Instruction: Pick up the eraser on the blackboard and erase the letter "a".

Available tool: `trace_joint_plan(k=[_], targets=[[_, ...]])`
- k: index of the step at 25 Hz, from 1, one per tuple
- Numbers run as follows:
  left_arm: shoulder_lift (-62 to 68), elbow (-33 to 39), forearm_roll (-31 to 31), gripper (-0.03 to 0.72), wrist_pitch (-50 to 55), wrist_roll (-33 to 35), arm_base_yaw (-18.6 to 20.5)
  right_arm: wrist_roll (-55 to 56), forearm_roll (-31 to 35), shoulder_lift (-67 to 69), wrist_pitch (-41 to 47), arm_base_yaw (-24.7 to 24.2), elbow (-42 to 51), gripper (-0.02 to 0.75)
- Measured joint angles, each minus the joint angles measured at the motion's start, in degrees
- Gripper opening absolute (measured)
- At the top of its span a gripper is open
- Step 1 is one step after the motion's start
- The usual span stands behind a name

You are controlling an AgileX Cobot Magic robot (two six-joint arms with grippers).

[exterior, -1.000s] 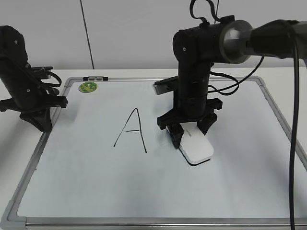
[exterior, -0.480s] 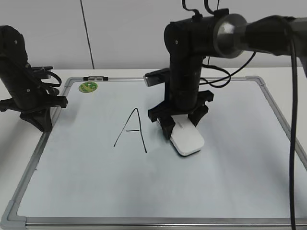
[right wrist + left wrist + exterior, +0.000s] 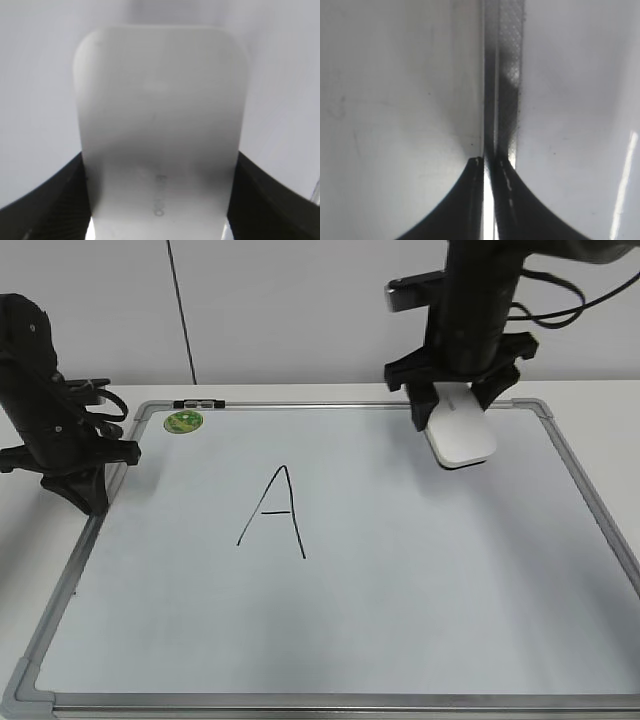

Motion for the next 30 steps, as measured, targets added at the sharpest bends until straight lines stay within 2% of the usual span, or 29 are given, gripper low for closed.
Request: trace_joint_plan(k=[7, 20, 24, 30], targets=[[0.0, 0.0, 0.0, 0.028, 0.0, 0.0, 0.0, 0.8, -1.1, -5.3, 0.1, -7.5, 0.9, 0.528], [0.0, 0.0, 0.0, 0.029, 0.0, 0.0, 0.0, 0.9, -0.9, -8.6, 0.3, -16.2, 15.1, 0.528], [0.0, 0.0, 0.0, 0.028, 0.0, 0.0, 0.0, -3.5, 5.4, -8.6, 0.2, -20.6, 18.0, 0.528], [0.0, 0.0, 0.0, 0.028, 0.0, 0.0, 0.0, -7.2, 9.2, -5.8, 0.1, -23.7, 18.1, 0.528]])
